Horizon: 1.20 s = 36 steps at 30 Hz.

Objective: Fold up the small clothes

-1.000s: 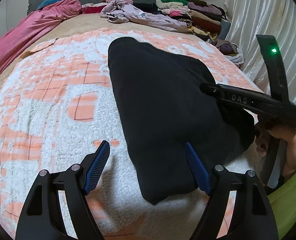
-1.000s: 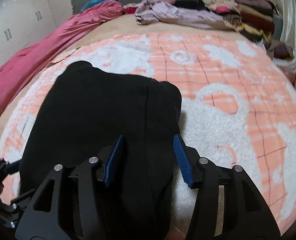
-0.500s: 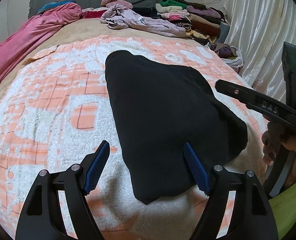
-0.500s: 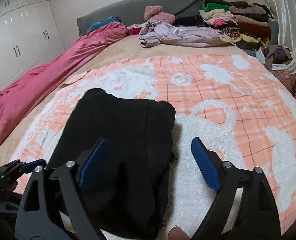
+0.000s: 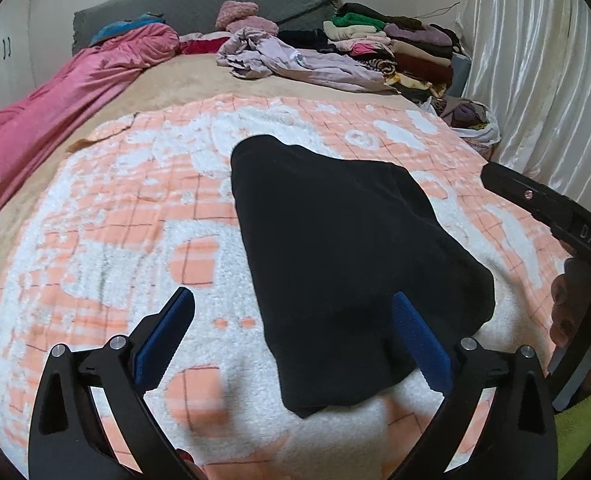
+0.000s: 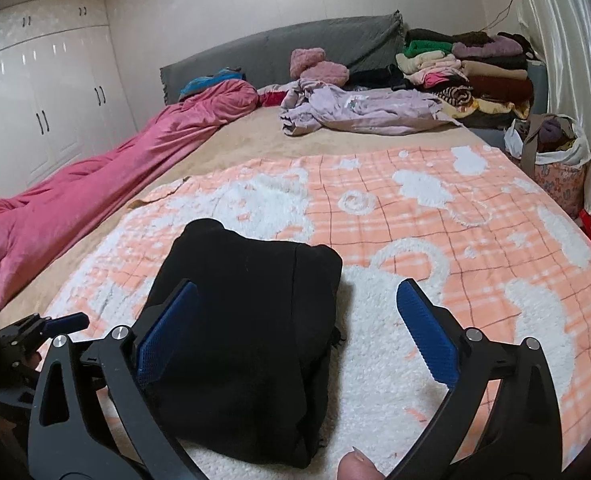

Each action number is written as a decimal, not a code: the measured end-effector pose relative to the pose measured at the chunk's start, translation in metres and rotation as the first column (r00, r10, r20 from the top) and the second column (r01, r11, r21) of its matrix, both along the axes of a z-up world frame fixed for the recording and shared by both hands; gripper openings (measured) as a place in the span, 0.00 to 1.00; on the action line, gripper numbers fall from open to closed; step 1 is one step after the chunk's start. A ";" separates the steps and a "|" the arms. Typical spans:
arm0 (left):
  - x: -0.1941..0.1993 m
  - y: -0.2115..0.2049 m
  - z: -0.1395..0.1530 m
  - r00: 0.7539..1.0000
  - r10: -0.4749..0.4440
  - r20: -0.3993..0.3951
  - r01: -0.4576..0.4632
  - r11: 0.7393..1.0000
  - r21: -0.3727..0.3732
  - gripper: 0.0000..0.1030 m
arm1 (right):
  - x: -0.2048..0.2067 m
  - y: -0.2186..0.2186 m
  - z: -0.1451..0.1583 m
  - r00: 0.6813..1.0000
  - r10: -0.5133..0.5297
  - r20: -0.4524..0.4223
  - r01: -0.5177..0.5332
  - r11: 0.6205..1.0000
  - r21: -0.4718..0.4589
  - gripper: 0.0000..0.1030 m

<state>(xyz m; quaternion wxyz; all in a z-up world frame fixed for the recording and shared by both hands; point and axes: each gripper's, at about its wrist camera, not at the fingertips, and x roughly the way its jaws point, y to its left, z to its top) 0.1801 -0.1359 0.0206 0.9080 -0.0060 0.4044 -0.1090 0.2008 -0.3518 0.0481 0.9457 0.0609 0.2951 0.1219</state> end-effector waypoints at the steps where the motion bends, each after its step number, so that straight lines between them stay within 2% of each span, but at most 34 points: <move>1: -0.002 0.001 0.002 1.000 0.004 0.005 -0.004 1.000 0.001 0.96 | -0.002 0.000 0.001 1.000 0.000 0.007 0.000 1.000 0.000 0.91; 12: -0.031 0.012 0.011 0.998 0.014 0.061 -0.015 1.000 0.020 0.96 | -0.058 -0.002 0.009 0.994 -0.018 0.108 0.020 1.000 -0.022 0.91; 15: -0.044 0.018 0.012 0.997 0.017 0.071 -0.017 1.000 0.005 0.96 | -0.074 -0.002 0.007 0.993 -0.026 0.114 0.029 0.999 -0.024 0.91; 27: -0.089 0.039 0.020 0.993 0.028 0.115 -0.028 1.000 -0.005 0.96 | -0.123 0.005 -0.011 0.998 -0.034 0.062 0.036 0.999 -0.039 0.91; 33: -0.106 0.046 0.012 0.995 0.022 0.097 -0.021 1.000 -0.014 0.96 | -0.145 0.005 -0.018 0.998 -0.045 0.034 0.046 0.999 -0.028 0.91; 36: -0.114 0.048 0.007 0.996 0.020 0.088 -0.019 1.000 -0.011 0.96 | -0.153 0.009 -0.024 0.999 -0.047 0.012 0.048 0.998 -0.051 0.91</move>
